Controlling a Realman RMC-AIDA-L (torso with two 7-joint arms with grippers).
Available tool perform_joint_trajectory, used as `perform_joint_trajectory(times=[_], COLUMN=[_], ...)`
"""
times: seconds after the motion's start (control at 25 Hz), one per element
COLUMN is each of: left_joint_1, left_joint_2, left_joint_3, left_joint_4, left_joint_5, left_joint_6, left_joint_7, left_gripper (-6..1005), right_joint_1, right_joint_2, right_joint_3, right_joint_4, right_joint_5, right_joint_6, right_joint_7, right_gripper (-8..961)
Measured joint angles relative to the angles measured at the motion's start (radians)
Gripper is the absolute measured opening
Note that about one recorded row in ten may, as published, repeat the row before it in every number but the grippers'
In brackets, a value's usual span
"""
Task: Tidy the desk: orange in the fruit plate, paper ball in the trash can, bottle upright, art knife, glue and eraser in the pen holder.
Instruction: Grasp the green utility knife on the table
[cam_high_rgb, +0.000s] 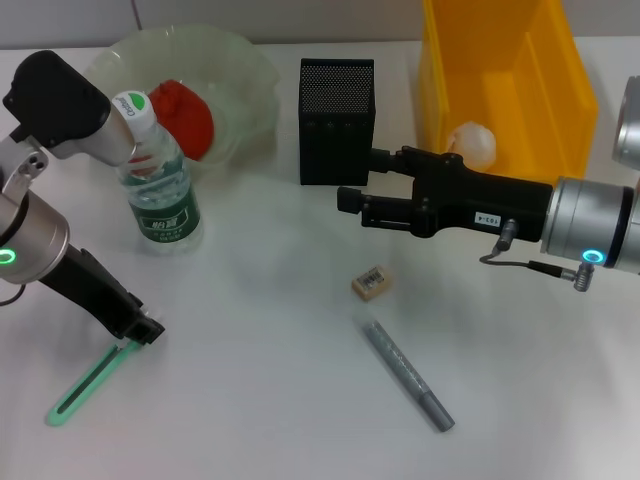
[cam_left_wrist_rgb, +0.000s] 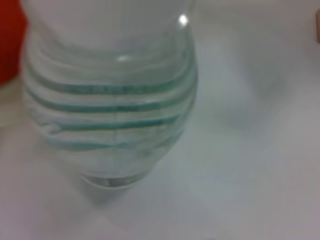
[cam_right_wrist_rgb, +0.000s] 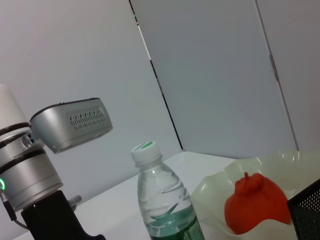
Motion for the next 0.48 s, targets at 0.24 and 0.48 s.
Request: perform_joint_trajectory(times=[0.24, 0.48], left_joint_1=[0.0, 0.0], left_joint_2=[0.0, -0.001], left_joint_3=[0.012, 0.012], left_joint_4=[0.0, -0.002], left_joint_5=[-0.002, -0.002], left_joint_6=[-0.002, -0.005], left_joint_7=[0.0, 0.0], left_gripper=[472, 429], right_joint_1=[0.004, 0.004], right_joint_2=[0.0, 0.0], right_joint_3=[0.0, 0.0], right_joint_4=[0.0, 0.0], right_joint_5=[0.0, 0.0], right_joint_6=[0.003, 0.003], right_joint_7=[0.001, 0.006], right_gripper=[828, 828])
